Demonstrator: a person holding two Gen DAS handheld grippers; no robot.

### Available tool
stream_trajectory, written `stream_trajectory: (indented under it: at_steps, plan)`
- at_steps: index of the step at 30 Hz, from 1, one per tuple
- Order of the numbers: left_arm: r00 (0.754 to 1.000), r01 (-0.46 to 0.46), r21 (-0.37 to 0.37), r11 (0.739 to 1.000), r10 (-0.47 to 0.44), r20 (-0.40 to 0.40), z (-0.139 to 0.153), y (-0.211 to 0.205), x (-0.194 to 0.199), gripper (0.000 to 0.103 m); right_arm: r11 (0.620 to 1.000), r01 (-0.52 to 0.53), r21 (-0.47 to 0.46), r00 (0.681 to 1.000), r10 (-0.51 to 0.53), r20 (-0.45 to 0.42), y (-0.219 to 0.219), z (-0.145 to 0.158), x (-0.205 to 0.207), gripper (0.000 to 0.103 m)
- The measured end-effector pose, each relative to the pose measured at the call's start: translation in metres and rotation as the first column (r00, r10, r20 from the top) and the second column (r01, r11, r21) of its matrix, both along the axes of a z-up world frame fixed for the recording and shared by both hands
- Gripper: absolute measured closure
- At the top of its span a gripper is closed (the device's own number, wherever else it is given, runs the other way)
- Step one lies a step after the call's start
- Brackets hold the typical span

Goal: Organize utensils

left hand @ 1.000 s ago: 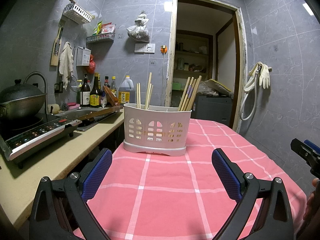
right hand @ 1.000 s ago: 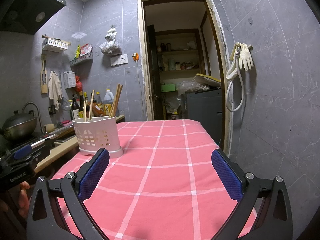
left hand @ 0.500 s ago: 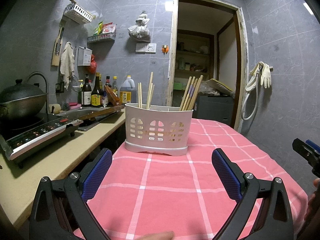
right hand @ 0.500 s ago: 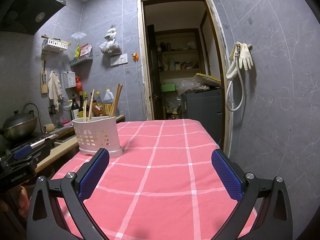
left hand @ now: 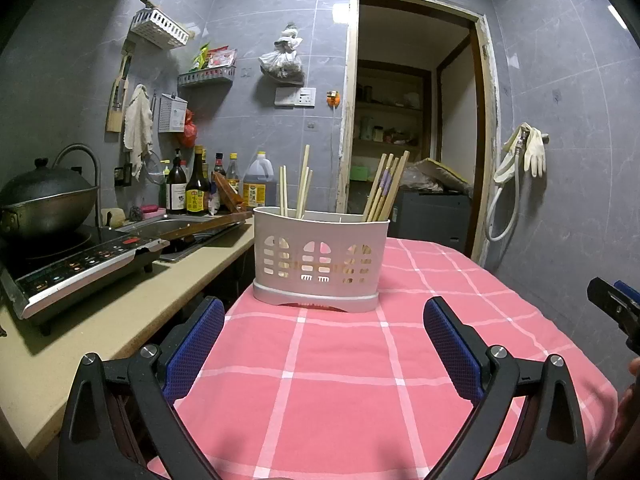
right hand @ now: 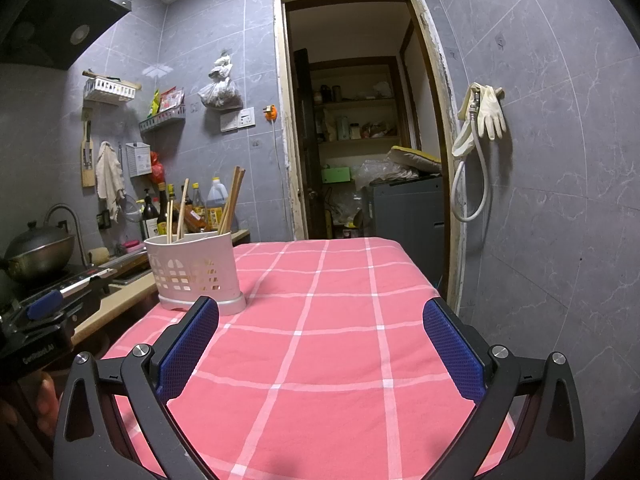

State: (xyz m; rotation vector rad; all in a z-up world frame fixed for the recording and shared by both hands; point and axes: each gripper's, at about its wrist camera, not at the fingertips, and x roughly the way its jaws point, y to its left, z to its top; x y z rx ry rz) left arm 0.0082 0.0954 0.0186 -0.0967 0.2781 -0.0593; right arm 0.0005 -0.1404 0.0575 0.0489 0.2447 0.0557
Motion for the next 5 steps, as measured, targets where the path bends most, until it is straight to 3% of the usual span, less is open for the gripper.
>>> stream_trajectory:
  at_steps: [5]
  plan:
    - [1.000,0.000,0.000,1.000,0.000,0.000,-0.0007,-0.0005,-0.0007,0.005,1.000,-0.001,0.000,1.000,0.001,0.000,0.0003,-0.0007,-0.0010,0.000]
